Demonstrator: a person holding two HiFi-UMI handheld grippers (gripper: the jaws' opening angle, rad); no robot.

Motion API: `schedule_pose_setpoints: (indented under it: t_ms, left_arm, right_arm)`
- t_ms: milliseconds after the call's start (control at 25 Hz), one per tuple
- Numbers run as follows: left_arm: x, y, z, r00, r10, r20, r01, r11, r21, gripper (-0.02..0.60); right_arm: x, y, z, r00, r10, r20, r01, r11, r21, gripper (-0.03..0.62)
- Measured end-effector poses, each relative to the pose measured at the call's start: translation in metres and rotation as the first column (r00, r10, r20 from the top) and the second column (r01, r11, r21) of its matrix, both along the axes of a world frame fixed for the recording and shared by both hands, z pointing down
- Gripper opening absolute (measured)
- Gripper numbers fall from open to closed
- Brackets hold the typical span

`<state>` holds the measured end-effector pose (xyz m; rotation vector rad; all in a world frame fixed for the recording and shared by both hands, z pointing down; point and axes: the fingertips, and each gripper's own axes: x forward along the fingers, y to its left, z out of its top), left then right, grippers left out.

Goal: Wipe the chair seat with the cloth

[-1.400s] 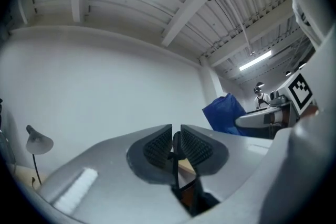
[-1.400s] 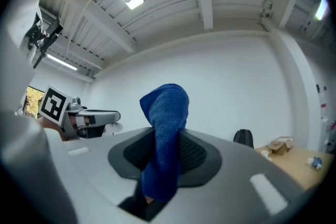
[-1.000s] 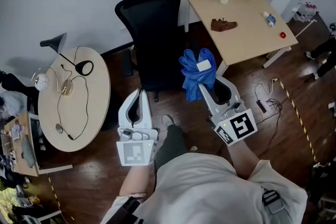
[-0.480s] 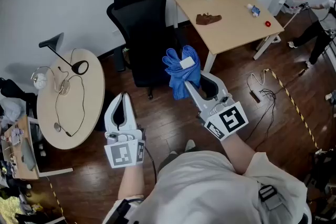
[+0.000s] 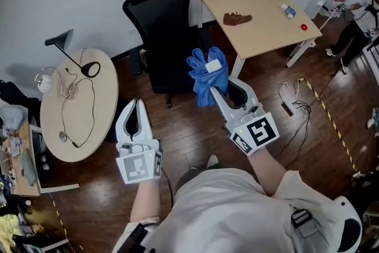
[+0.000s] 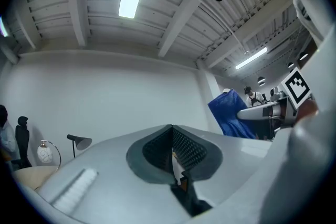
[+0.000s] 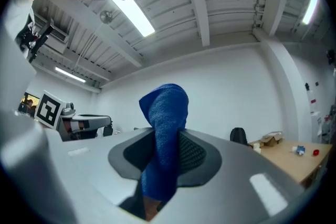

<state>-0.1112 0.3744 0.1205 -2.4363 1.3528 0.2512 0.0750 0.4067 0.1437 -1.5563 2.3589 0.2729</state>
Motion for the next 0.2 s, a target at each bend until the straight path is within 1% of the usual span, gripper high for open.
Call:
schedule_pose_setpoints:
  t_ms: [80,200]
  left_arm:
    - [-0.0003,0.0006,0.0013,1.000,0.004,0.009,-0.004,1.000,-0.007,0.023]
    - [-0.0011,-0.0016,0.0062,1.000,0.006,0.020,-0.005,0.999,-0.041,0.023]
  right_arm:
    - [-0.0006,-0.0009,0.0016,1.000,0.017,-0.007,-0.017,1.000,0.004,0.112]
    - [-0.0016,-0.0020,0.0042,0.999,0.041,-0.024,-0.041,0.999,0.011,0.112]
